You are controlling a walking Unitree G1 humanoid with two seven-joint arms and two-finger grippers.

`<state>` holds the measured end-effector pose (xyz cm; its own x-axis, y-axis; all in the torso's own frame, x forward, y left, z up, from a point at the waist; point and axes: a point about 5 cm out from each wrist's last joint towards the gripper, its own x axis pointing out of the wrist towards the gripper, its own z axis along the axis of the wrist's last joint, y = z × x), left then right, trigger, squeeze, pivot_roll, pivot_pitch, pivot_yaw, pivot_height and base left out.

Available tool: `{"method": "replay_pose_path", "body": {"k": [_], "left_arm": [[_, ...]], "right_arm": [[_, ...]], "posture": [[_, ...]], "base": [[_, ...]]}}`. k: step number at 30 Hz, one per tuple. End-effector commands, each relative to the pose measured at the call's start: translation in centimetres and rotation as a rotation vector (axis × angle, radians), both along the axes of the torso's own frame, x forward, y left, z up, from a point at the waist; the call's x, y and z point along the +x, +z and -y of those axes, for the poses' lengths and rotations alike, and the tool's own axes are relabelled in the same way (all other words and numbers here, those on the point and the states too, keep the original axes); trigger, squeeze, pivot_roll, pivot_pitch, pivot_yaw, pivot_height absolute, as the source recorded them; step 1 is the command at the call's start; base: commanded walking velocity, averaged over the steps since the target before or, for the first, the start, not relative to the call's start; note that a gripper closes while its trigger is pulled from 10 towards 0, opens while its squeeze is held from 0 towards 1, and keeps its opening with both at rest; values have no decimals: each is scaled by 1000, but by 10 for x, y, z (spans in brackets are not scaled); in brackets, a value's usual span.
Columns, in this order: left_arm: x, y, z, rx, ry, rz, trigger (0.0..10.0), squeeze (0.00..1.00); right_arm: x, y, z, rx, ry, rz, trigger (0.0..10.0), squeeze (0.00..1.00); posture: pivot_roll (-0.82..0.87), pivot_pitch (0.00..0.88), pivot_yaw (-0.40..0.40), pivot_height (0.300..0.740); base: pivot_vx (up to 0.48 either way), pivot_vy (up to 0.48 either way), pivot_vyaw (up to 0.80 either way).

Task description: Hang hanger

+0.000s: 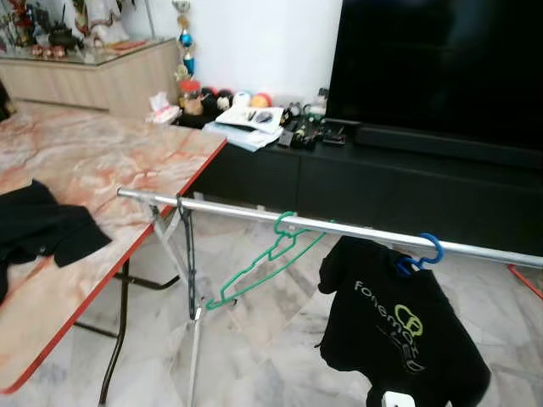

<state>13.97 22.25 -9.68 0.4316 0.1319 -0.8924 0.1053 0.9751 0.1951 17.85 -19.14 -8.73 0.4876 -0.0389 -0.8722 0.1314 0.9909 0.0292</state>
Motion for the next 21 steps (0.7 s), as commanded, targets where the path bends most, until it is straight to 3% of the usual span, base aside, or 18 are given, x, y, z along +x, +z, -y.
{"method": "replay_pose_path", "body": {"k": [1,4,8,21], "left_arm": [[3,1,0,-4,-2,11,10000,0],[4,2,-1,13,-31,13,10000,0],[1,1,-3,30,-27,-6,10000,0],[1,1,-4,22,-24,-2,10000,0]], "right_arm": [[-2,-1,1,0,-6,-10,10000,0],[-2,-1,1,-1,-3,-12,10000,0],[-2,-1,0,1,-5,-13,10000,0],[-2,-1,-1,3,-3,-16,10000,0]], "posture": [[146,0,2,740],[146,0,3,740],[145,0,7,740],[151,0,9,740]], "base": [[0,0,-763],[0,0,-763],[0,-452,-763],[0,0,-763]]}}
